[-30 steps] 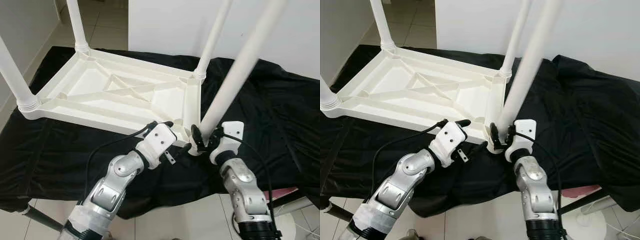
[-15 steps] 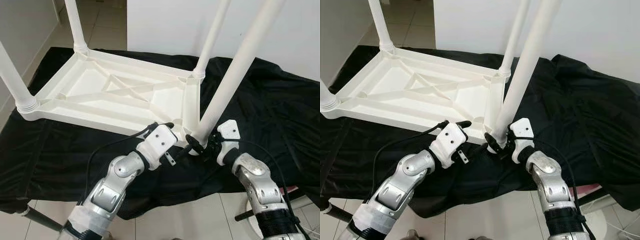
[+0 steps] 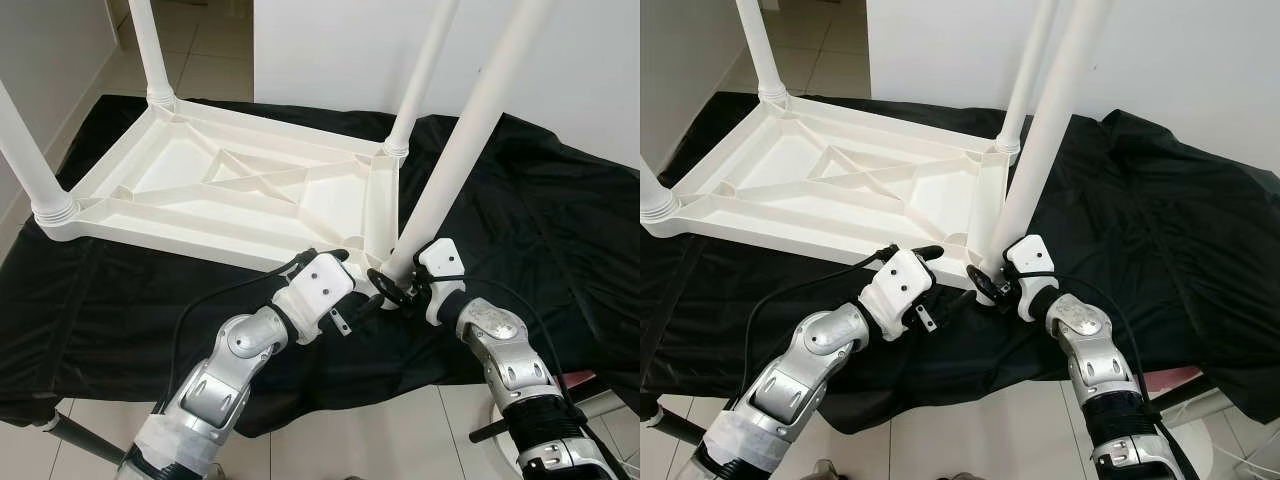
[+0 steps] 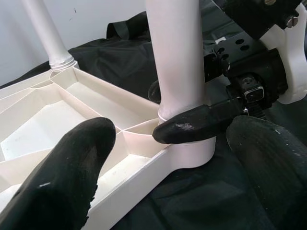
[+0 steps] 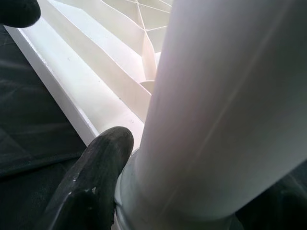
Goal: Building children table
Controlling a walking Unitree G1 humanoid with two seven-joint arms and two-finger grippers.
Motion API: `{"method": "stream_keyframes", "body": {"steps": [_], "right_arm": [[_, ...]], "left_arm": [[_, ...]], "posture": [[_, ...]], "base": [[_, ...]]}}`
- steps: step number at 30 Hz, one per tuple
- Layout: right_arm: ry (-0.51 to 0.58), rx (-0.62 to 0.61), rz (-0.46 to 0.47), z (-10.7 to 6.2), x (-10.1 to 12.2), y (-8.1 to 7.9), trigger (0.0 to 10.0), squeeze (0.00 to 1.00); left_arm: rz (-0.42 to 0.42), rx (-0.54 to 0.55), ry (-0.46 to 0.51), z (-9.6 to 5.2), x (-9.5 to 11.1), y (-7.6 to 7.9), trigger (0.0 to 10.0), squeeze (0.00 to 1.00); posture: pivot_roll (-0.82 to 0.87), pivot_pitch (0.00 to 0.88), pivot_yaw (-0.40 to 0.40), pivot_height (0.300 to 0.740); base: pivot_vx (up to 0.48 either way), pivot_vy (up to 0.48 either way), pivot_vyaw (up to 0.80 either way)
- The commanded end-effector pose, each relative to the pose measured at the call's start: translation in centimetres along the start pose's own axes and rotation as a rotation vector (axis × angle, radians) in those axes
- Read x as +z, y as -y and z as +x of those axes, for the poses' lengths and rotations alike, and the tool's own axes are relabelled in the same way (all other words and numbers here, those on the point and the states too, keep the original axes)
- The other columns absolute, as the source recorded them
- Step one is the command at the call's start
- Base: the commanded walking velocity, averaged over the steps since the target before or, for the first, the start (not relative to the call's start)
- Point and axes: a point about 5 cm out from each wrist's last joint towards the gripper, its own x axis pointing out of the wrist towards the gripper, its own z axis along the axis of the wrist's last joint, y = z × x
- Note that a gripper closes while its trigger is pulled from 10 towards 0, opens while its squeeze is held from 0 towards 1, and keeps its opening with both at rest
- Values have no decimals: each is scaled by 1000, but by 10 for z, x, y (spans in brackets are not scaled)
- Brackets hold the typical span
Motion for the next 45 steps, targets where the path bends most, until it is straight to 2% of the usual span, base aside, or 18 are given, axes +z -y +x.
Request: {"method": "stream_keyframes", "body": {"steps": [1,3,4,8,11,16,18,20,21,24,29,38,39,40,41,42,43,45], "right_arm": [[-16,-1,27,-3,-7,-1,824,0],[-15,-1,30,-4,-8,-1,824,0],[-10,-25,44,-6,-8,0,10000,0],[1,-103,83,-12,-9,1,10000,0],[-12,-140,65,-13,-9,2,10000,0],[-53,-391,122,-19,-11,9,10000,0],[-53,-391,122,-19,-11,9,10000,0],[-57,-535,164,-21,-12,0,10000,0],[-57,-535,164,-21,-12,0,10000,0],[-74,-681,240,-16,-12,-23,10000,0],[-65,-768,286,-10,-7,-34,10000,0],[-57,-782,301,-6,1,-41,10000,0],[-41,-773,307,-6,3,-43,10000,255],[-41,-773,307,-6,3,-43,10000,255],[-25,-764,309,-6,5,-44,10000,918],[-25,-764,309,-6,5,-44,10000,918],[-5,-747,322,-6,7,-44,10000,1000],[29,-733,319,-8,11,-43,10000,1000]], "left_arm": [[14,-16,10,1,4,1,10000,0],[14,-15,10,1,4,1,10000,0],[15,-14,10,1,4,1,10000,0],[13,-15,9,1,3,2,10000,0],[13,-17,9,1,3,3,10000,0],[11,-27,13,1,4,4,10000,0],[11,-27,13,1,4,4,10000,0],[10,-34,14,2,4,4,10000,0],[10,-34,14,2,4,4,10000,0],[9,-40,14,2,4,6,10000,0],[7,-40,14,3,4,6,10000,0],[10,-41,15,3,5,6,10000,0],[8,-40,17,3,5,6,10000,0],[8,-40,17,3,5,6,10000,0],[9,-40,17,3,5,6,10000,0],[9,-40,17,3,5,6,10000,0],[9,-40,18,3,5,6,10000,0],[8,-42,18,3,5,7,10000,0]], "posture": [[26,45,-108,740],[26,45,-108,740],[28,42,-110,740],[27,42,-110,740],[21,42,-108,740],[10,45,-100,740],[10,45,-100,740],[6,47,-97,740],[6,47,-97,740],[7,48,-97,740],[12,50,-98,740],[11,48,-98,740],[11,49,-99,740],[11,49,-99,740],[10,50,-98,740],[10,50,-98,740],[10,50,-98,740],[8,49,-98,740]], "base": [[0,0,0],[0,0,0],[0,0,0],[0,0,0],[0,0,0],[0,0,0],[0,0,0],[0,0,0],[0,0,0],[0,0,0],[0,0,0],[0,0,0],[0,0,0],[0,0,0],[0,0,0],[0,0,0],[0,0,0],[0,0,0]]}}
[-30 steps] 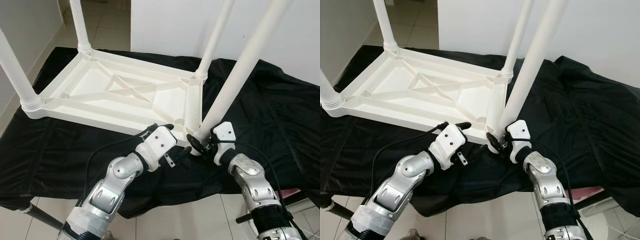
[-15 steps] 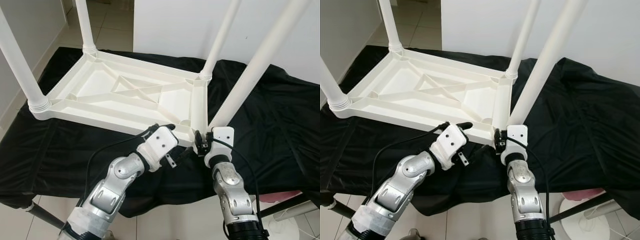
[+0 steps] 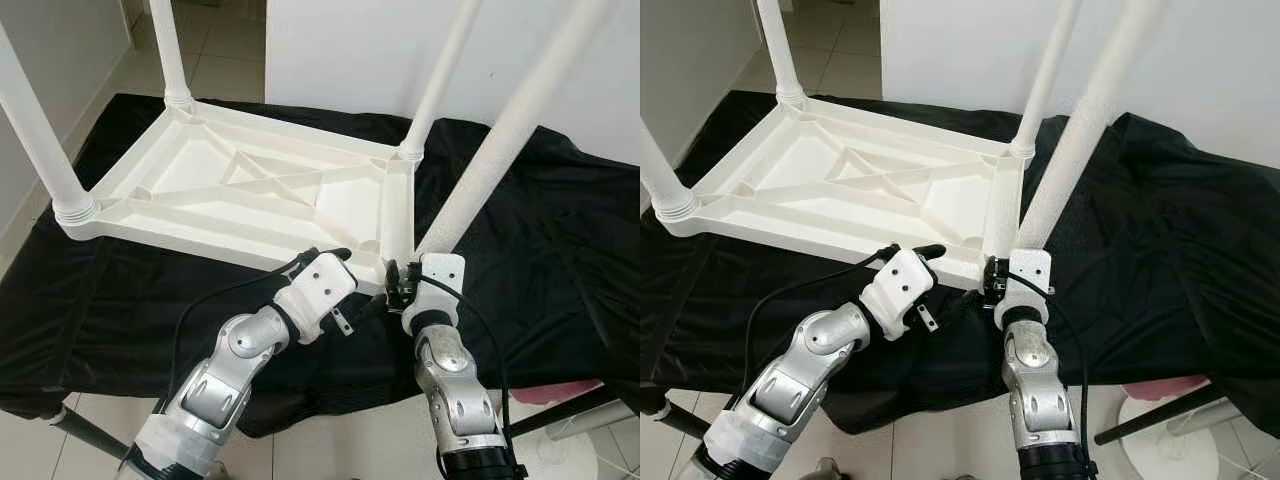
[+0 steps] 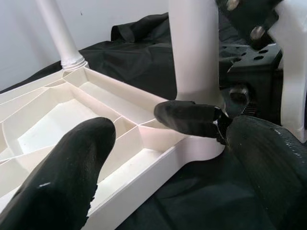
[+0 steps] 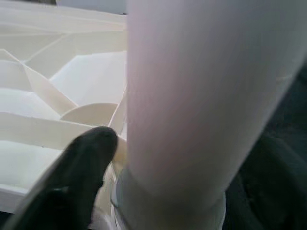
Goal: Building children table
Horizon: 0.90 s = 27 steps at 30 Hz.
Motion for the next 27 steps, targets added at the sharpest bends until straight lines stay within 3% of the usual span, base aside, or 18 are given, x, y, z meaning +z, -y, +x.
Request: {"method": "stream_keyframes", "body": {"steps": [1,10,11,12,19,27], "right_arm": [[13,3,41,-3,1,-1,10000,1000],[54,130,54,-5,-1,13,10000,996],[53,152,51,-6,-2,15,10000,682],[57,173,43,-7,-2,17,10000,0],[84,319,-28,1,3,39,10000,0],[95,446,-85,14,10,51,10000,0]], "left_arm": [[5,-36,5,2,2,5,10000,0],[1,-36,3,1,1,5,10000,0],[-2,-37,3,1,1,6,10000,0],[-3,-38,4,1,2,6,10000,0],[7,-53,-1,-3,1,5,10000,0],[-22,-111,36,-7,6,4,10000,0]], "posture": [[8,49,-98,740],[-6,57,-91,740],[-7,57,-91,740],[-10,61,-90,740],[-27,74,-89,740],[-29,67,-93,740]], "base": [[0,0,0],[0,0,0],[0,0,0],[0,0,0],[0,0,0],[0,0,0]]}}
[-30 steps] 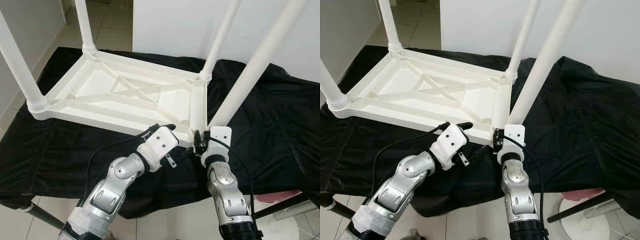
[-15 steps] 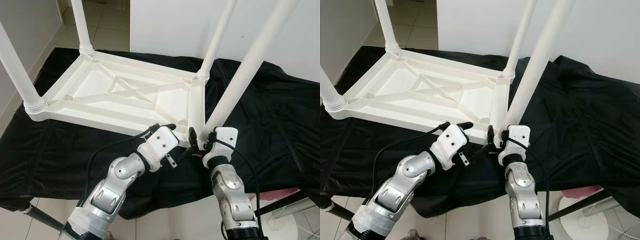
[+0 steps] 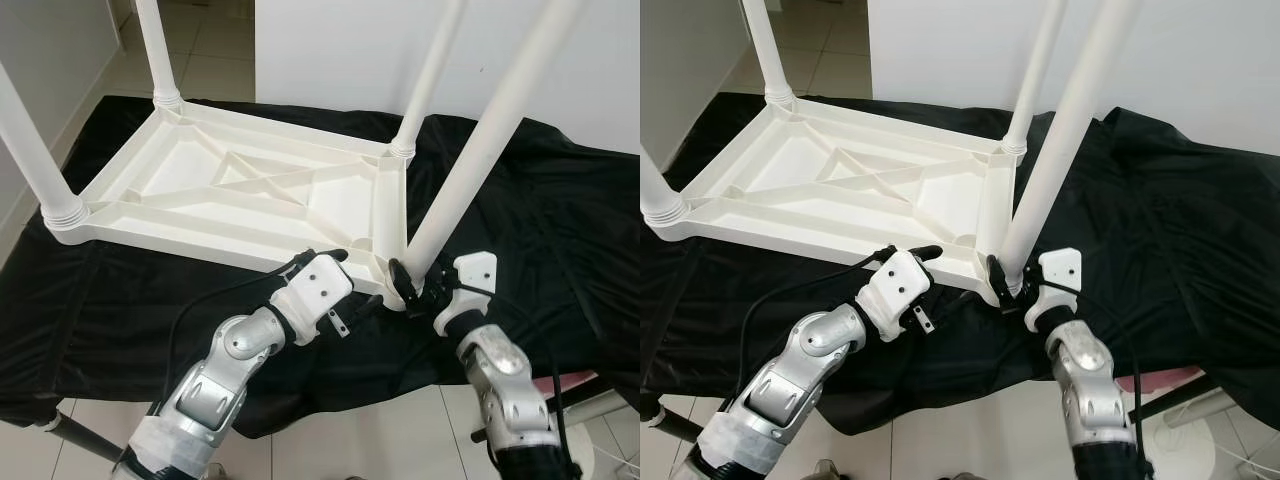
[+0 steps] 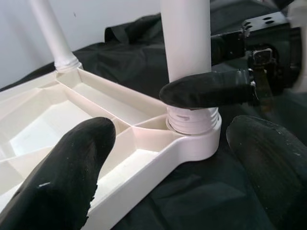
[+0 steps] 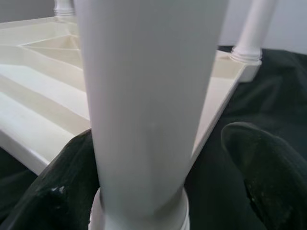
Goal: Building children table
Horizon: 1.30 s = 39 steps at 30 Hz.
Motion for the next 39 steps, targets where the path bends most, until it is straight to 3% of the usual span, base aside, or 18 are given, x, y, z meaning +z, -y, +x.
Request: {"method": "stream_keyframes", "body": {"steps": [1,9,11,12,14,15,19,26,27,29,30,33,39], "right_arm": [[-3,20,10,-1,-3,3,10000,0],[-38,283,-19,18,-5,-6,10000,0],[-38,283,-19,18,-5,-6,10000,0],[-45,303,-28,22,-7,-5,3843,0],[-46,308,-30,22,-8,-5,3843,0],[-49,313,-30,23,-9,-4,0,0],[-53,330,-36,25,-9,1,0,0],[-54,330,-38,22,-11,8,0,0],[-51,317,-36,21,-10,9,4941,0],[-48,310,-35,20,-10,10,4941,0],[-38,286,-22,18,-9,10,10000,0],[-11,225,5,14,-7,11,10000,0],[-34,-3,-36,7,-8,14,10000,0]], "left_arm": [[-10,-116,17,0,3,7,10000,0],[-19,-103,27,0,7,3,10000,0],[-19,-103,27,0,7,3,10000,0],[-27,-87,22,-1,7,2,10000,0],[-33,-83,21,-1,8,1,10000,0],[-57,-82,22,-3,8,0,10000,0],[-104,-109,20,-6,8,1,10000,0],[-70,-113,8,-5,6,-1,10000,0],[-68,-111,4,-5,5,-2,10000,0],[-68,-109,1,-5,4,-2,10000,0],[-63,-105,-2,-5,4,-2,10000,0],[-54,-87,-10,-4,3,-3,10000,0],[-27,-52,-32,-1,-1,-4,10000,0]], "posture": [[-29,67,-93,740],[-9,66,-116,740],[-9,66,-116,740],[6,71,-127,740],[6,71,-127,740],[7,72,-128,740],[14,73,-132,740],[12,72,-128,740],[9,72,-125,740],[9,72,-125,740],[6,72,-122,740],[-1,73,-119,740],[-19,80,-107,740]], "base": [[0,0,0],[0,0,0],[0,0,0],[0,0,0],[0,0,0],[0,0,0],[0,0,0],[0,0,0],[0,0,0],[0,0,0],[0,0,0],[0,0,0],[0,0,0]]}}
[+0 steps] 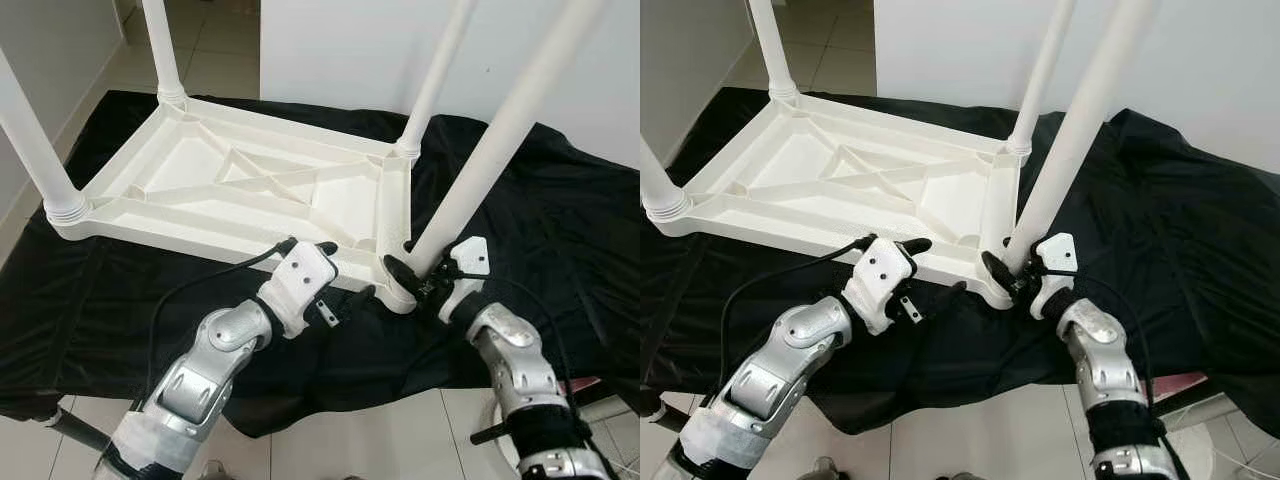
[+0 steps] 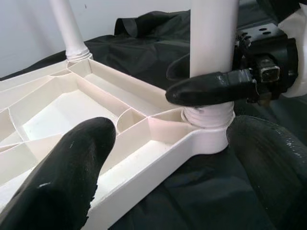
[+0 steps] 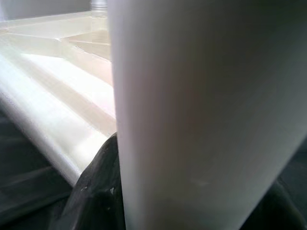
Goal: Building children table
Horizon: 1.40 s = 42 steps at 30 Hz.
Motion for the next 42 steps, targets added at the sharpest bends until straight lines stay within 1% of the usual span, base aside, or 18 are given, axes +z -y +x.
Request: {"method": "stream_keyframes", "body": {"steps": [1,4,6,9,10,12,14,17,18,19,22,26,27,32,36,40,41,42], "right_arm": [[-24,-148,-25,-9,-1,12,10000,0],[-24,-230,-3,-11,-2,9,10000,0],[-26,-316,8,-14,-3,3,10000,0],[-40,-432,35,-15,-5,-11,10000,0],[-40,-432,35,-15,-5,-11,10000,0],[-20,-514,73,-11,-2,-24,10000,0],[-20,-514,73,-11,-2,-24,10000,0],[-1,-557,130,-5,3,-43,10000,0],[-1,-557,130,-5,3,-43,10000,0],[2,-543,123,-3,5,-48,10000,0],[12,-532,120,-3,6,-51,10000,0],[14,-530,111,-4,6,-48,10000,0],[6,-530,104,-4,4,-46,10000,1000],[-5,-535,97,-4,4,-43,10000,1000],[-10,-471,42,-7,2,-36,10000,1000],[-8,-436,33,-8,2,-34,10000,1000],[2,-380,40,-10,3,-33,10000,973],[2,-380,40,-10,3,-33,10000,973]], "left_arm": [[9,-54,-4,3,-2,6,10000,0],[18,-59,-11,4,-5,8,10000,0],[26,-63,-16,6,-6,9,10000,0],[12,-62,-5,5,-3,10,10000,0],[12,-62,-5,5,-3,10,10000,0],[8,-52,-1,4,-2,9,10000,0],[8,-52,-1,4,-2,9,10000,0],[-1,-14,-2,3,-4,5,10000,0],[-1,-14,-2,3,-4,5,10000,0],[-6,-9,2,4,-3,4,10000,0],[2,-10,3,5,-4,4,10000,0],[13,-11,3,5,-4,2,10000,0],[17,-8,3,5,-4,0,10000,0],[23,-2,5,5,-3,-2,10000,0],[26,1,12,4,-3,-1,10000,0],[25,1,14,4,-2,-1,10000,0],[25,-3,16,3,-3,0,10000,0],[25,-3,16,3,-3,0,10000,0]], "posture": [[-27,84,-100,740],[-30,87,-95,740],[-37,95,-87,740],[-38,102,-83,740],[-38,102,-83,740],[-36,116,-77,740],[-36,116,-77,740],[-39,119,-58,740],[-39,119,-58,740],[-39,110,-52,740],[-37,105,-51,740],[-26,87,-45,740],[-23,84,-53,740],[-23,84,-53,740],[-28,70,-63,740],[-28,68,-63,740],[-26,67,-63,740],[-26,67,-63,740]], "base": [[0,0,0],[0,0,0],[0,0,0],[0,0,0],[0,0,0],[0,0,0],[0,0,0],[0,0,0],[0,0,0],[0,0,0],[0,0,0],[0,0,0],[0,0,0],[0,0,0],[0,0,0],[0,0,0],[0,0,0],[0,0,0]]}}
